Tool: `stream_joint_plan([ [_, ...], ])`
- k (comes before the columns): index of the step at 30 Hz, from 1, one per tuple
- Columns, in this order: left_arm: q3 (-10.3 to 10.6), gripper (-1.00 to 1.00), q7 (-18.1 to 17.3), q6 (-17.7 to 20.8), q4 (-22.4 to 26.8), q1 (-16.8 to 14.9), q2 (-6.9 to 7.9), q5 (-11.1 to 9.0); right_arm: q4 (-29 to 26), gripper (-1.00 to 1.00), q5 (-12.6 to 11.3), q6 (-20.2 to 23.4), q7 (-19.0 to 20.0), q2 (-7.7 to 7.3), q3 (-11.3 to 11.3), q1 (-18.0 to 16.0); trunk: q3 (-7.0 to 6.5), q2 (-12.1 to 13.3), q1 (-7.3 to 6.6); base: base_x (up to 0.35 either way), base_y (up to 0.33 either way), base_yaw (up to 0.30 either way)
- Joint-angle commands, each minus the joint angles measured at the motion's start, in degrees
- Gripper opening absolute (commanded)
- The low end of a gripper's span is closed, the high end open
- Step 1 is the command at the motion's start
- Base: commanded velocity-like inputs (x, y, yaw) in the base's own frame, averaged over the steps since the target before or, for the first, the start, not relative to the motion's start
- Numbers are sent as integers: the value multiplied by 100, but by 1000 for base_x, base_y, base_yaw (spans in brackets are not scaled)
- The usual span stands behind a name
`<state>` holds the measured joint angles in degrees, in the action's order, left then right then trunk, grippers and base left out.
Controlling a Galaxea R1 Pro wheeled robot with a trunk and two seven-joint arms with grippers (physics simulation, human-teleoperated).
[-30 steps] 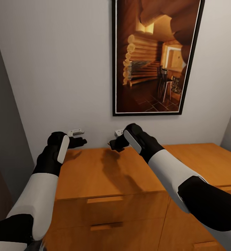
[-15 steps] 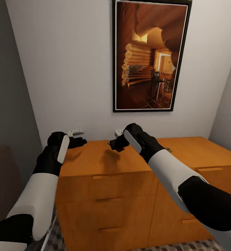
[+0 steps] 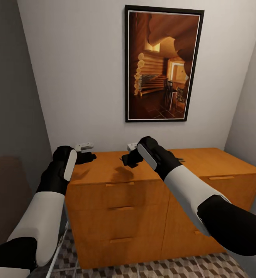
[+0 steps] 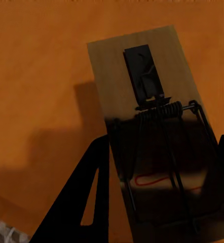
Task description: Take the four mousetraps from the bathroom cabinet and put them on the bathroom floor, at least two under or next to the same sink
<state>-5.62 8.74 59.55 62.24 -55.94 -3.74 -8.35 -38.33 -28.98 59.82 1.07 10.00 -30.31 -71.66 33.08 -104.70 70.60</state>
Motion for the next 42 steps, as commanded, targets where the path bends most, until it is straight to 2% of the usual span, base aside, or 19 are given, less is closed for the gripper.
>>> stream_joint_plan([
  [1,-7,100,50,18,7,-5,-4,-61,-18,-100,7,18,6,0,9,-6,7,-4,-1,-24,0,0],
  [5,-5,100,49,15,12,-5,-4,-61,-113,-100,8,18,-3,0,34,-5,7,-4,-1,-14,0,0],
  [14,-2,100,48,13,24,-5,-53,-61,-457,-100,7,18,-13,-424,209,-5,-3,-4,-1,-3,0,-53],
  [17,-1,100,48,13,25,-5,-92,-61,-482,-100,10,18,-16,-497,308,-6,-12,-4,-1,0,0,-213],
  [23,-1,100,48,13,25,-5,-138,-61,-497,-100,15,18,-26,-547,422,-3,-31,-4,-1,0,0,-259],
  [30,1,100,48,13,25,-5,-151,-61,-500,-100,15,18,-176,-559,444,-6,-46,-4,-1,0,0,-265],
  [42,73,100,48,10,25,-5,-226,-61,-500,-100,8,18,-362,-560,456,-6,-49,-4,-1,0,0,-54],
])
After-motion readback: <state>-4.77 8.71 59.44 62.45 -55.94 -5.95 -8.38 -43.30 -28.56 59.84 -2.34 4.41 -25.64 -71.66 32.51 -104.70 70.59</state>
